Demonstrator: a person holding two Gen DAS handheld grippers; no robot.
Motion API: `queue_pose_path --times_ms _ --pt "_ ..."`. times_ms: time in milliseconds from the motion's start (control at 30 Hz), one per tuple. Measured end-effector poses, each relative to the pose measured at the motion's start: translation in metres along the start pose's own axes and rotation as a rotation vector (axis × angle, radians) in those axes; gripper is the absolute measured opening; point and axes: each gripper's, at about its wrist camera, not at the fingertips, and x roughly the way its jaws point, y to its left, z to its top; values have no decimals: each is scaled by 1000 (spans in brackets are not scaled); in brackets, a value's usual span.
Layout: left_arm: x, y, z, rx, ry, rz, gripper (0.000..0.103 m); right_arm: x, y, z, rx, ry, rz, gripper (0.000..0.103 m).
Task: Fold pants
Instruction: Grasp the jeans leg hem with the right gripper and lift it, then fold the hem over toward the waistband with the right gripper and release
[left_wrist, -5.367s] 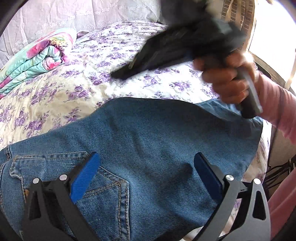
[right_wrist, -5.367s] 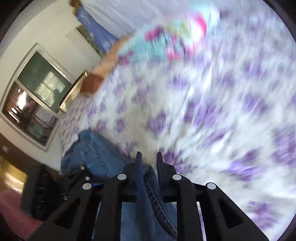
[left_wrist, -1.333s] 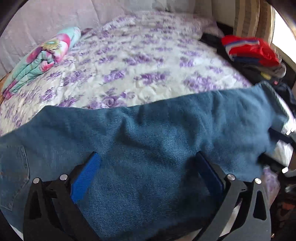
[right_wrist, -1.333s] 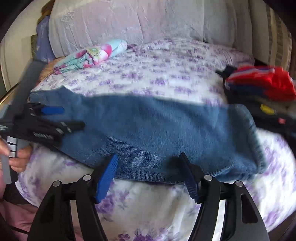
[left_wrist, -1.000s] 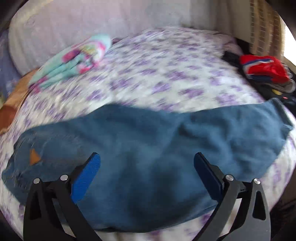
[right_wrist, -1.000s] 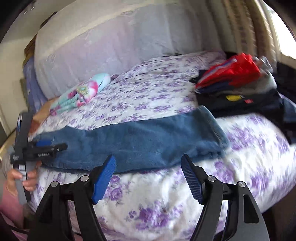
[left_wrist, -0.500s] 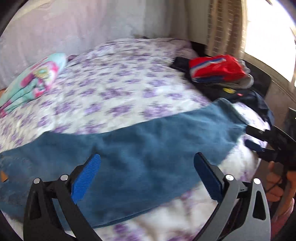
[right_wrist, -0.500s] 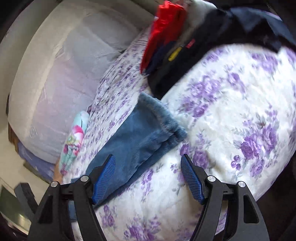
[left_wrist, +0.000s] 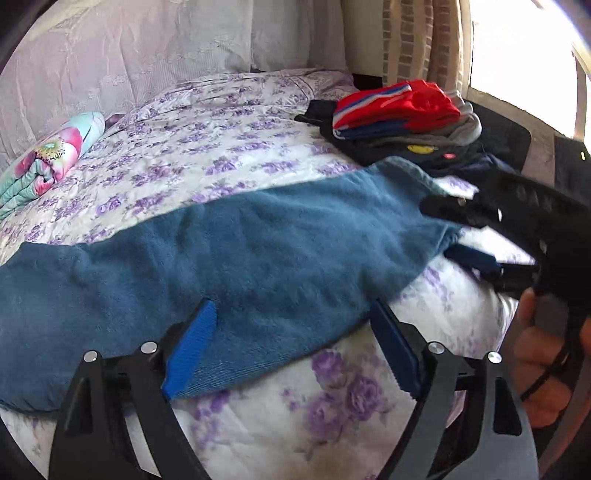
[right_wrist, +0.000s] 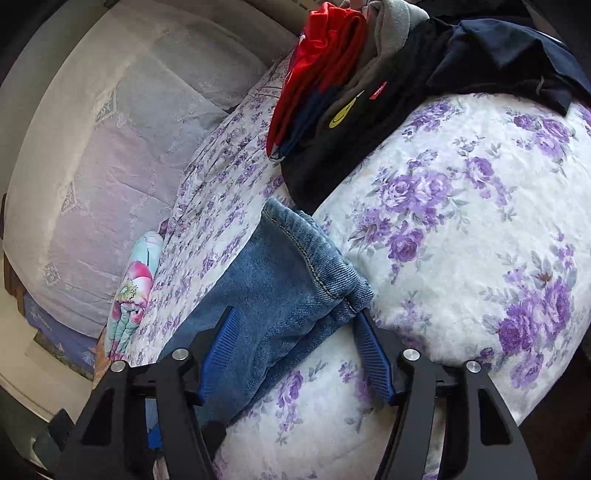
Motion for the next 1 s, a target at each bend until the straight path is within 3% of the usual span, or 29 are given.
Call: queue_pose_path --times_ms 100,300,533,733,867,1000 --pt "3 -6 -5 47 -7 33 85 1 -6 0 15 -3 -13 42" --pt "6 -3 -4 43 22 15 84 -1 -4 0 4 3 8 19" --pt "6 0 -3 45 43 -10 84 -18 30 4 -143 -51 17 16" --pt "6 -2 -7 88 9 -10 85 -34 94 12 -408 -74 88 16" --pt "4 -1 -9 108 -2 -35 85 -36 154 13 -681 20 186 16" --pt "1 -4 -12 122 -23 -25 85 -23 210 13 -897 242 306 16"
